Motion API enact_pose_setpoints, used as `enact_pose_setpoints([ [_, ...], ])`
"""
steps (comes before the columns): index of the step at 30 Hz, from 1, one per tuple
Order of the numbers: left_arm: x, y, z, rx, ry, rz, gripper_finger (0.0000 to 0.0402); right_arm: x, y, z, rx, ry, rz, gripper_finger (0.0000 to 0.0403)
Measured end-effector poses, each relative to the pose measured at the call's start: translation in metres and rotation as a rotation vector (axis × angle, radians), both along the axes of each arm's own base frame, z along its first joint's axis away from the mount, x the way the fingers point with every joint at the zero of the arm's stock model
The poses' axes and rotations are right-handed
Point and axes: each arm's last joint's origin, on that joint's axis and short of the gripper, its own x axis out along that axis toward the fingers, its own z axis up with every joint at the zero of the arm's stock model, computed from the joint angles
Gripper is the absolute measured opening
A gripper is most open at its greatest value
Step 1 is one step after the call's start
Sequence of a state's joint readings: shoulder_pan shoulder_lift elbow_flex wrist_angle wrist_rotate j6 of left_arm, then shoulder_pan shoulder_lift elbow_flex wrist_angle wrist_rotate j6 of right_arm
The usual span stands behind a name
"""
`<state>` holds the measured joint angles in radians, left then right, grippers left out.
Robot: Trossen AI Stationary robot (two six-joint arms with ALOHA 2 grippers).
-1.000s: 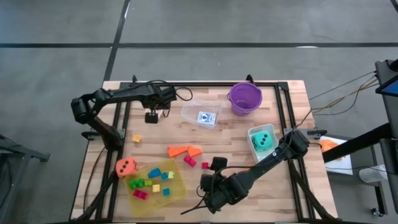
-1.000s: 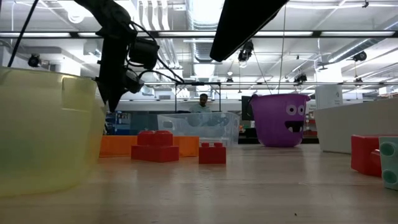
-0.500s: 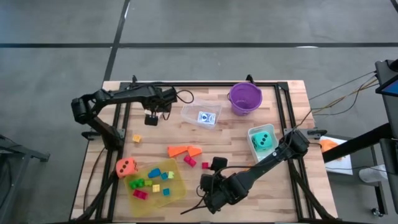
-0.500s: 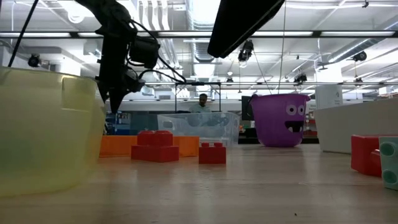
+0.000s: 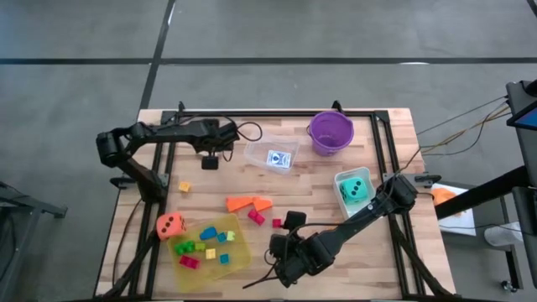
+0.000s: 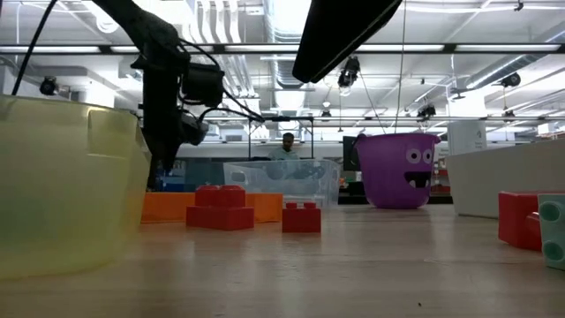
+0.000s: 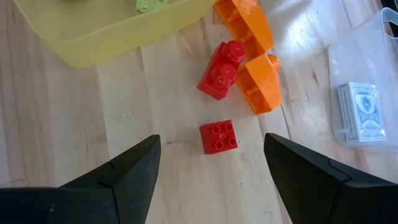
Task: Pick & Place Toys
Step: Put the orange deck of cards into the transparent bin
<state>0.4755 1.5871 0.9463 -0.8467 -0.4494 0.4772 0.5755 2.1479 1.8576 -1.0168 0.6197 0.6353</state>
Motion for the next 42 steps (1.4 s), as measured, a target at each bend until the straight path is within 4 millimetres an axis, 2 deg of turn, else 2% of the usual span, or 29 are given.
enact_pose_setpoints([
  [9,-0.003,0.0,-0.001,0.001,0.009,0.032,0.0382,0.0,0.0,0.0,-0.003,0.002,0.005,0.0283],
  [14,-0.001,0.001,-0.001,-0.001,0.026,-0.047,0.0382,0.0,0.0,0.0,-0.003,0.001,0.006,0.0283],
  [20,-0.001,0.002,-0.001,0.021,0.036,-0.044,0.0382,0.0,0.0,0.0,-0.005,0.003,0.009,0.0283],
  [27,-0.001,0.002,-0.001,-0.005,0.085,-0.169,0.0382,0.0,0.0,0.0,-0.005,0.003,0.009,0.0283],
  [35,-0.003,0.002,-0.005,-0.267,-0.022,-0.233,0.0382,0.0,0.001,0.0,0.007,0.011,0.013,0.0283],
  [42,-0.007,0.013,-0.005,-0.236,-0.017,-0.237,0.0382,0.0,0.001,0.0,0.011,0.013,0.014,0.0283],
])
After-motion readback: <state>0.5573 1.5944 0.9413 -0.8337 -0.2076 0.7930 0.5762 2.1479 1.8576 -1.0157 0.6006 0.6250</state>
